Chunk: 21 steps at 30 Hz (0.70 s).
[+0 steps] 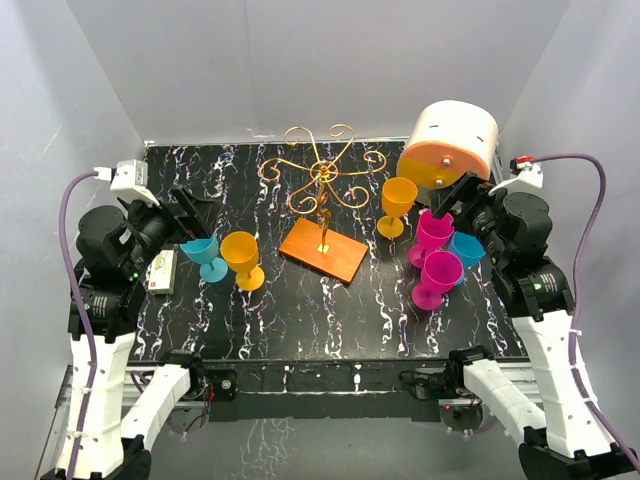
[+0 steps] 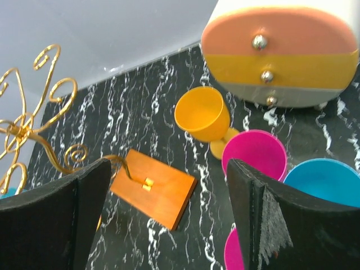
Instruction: Place the wine glass upside down on the wine glass rack
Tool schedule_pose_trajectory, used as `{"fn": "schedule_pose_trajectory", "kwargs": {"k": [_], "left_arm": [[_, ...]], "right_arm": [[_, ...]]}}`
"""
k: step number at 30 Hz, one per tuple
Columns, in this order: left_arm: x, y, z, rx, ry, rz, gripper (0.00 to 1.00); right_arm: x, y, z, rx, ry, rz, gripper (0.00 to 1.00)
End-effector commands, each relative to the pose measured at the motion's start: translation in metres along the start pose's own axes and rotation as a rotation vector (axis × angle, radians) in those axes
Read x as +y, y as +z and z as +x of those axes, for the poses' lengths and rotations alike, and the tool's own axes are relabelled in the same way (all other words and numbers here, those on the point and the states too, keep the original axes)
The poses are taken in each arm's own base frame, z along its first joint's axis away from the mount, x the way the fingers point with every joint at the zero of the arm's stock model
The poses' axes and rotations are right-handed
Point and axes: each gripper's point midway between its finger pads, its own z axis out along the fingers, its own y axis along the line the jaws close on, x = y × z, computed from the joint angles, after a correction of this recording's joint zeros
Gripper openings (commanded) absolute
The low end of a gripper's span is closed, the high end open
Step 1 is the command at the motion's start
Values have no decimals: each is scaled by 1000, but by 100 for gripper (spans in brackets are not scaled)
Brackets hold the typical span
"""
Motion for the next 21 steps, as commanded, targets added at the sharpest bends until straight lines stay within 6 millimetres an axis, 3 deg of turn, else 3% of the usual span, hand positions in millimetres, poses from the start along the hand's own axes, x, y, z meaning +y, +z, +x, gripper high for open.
{"fn": "schedule_pose_trajectory", "kwargs": {"k": [1,5,10,14,21], "left_arm": [[-9,-10,-8,-30,-5,33,99],[-19,-12,-8,-27,-6,87,99],[-22,-12,-14,-52,-49,92,99],[-22,-8,-23,-83,-2,98,99],[-30,5,-29,-118,-10,167,99]], "right_arm": [[9,-6,16,98,42,-55,83],[-1,-9,32,178,48,-3,74],[-3,-4,57,304,5,-15,73],[-16,7,74,397,-31,41,73],[-38,32,98,521,-127,129,59]]}}
